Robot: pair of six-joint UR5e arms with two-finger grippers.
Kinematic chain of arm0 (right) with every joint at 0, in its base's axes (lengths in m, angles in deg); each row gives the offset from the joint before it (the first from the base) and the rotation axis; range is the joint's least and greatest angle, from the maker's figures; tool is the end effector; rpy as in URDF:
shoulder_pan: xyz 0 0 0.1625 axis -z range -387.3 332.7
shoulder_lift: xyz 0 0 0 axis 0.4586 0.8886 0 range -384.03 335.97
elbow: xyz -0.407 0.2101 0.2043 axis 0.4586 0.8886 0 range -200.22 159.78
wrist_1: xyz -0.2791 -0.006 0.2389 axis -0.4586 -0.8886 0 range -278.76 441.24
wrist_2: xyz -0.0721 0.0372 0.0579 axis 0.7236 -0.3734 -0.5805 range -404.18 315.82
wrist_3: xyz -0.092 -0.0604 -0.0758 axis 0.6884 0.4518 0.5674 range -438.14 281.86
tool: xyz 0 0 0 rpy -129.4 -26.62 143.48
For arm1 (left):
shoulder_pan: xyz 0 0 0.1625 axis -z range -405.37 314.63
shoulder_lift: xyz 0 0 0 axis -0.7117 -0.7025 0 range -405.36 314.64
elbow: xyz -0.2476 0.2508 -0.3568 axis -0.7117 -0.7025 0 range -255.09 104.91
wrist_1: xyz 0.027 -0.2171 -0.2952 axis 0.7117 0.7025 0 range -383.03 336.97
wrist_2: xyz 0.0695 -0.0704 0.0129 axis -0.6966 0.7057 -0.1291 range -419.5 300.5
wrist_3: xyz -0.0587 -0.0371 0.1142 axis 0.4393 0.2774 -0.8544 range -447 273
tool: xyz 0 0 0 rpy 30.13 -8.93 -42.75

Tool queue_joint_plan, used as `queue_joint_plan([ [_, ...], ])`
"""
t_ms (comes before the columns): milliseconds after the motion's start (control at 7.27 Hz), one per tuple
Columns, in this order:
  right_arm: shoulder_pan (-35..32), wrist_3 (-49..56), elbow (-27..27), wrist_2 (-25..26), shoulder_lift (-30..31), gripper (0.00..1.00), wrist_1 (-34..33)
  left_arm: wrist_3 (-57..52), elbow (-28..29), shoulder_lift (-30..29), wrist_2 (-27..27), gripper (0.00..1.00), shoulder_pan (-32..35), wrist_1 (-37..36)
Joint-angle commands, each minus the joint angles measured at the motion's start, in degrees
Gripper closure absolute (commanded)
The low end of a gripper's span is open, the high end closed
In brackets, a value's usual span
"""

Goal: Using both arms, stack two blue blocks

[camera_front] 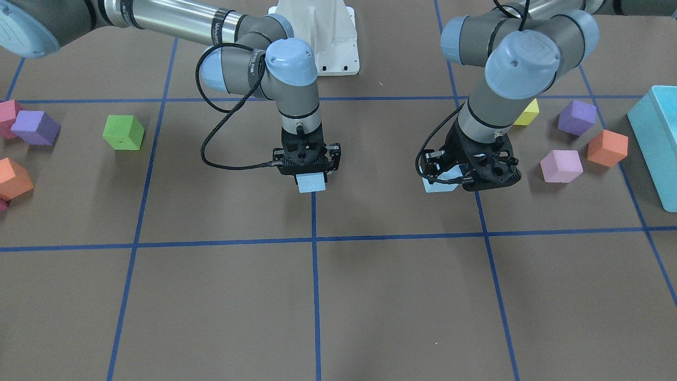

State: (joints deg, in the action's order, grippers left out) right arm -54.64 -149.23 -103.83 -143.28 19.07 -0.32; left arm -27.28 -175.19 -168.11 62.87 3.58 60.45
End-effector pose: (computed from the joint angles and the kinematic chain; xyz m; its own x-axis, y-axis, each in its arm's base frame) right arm -0.6515 -0.4631 0.2943 0.6644 -0.0166 0.7472 -0.1398 0.9794 0.1460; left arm 0.3932 -0.5456 0.3832 0.6730 -0.1243 -0.7292 0.1035 0.9919 -0.0736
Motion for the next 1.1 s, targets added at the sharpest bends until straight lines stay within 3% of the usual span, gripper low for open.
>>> queue_joint_plan([
  [0,1.5,-0.6,1.8,0.2,-1.2,0.33,0.0,-0.1,0.0,0.3,0.0,0.38,0.0,0.1],
  [688,1.7,3.0,2.0,0.1,-0.3,0.28,-0.7,-0.3,-0.1,0.4,0.0,0.39,0.0,0.1],
  [825,1.7,3.0,1.9,0.1,-0.6,0.0,-0.6,-0.3,-0.1,0.4,0.0,0.39,0.0,0.1],
  [962,1.5,3.1,1.4,-0.3,-0.7,0.0,-0.5,-0.3,-0.1,0.4,0.0,0.39,0.0,0.1],
])
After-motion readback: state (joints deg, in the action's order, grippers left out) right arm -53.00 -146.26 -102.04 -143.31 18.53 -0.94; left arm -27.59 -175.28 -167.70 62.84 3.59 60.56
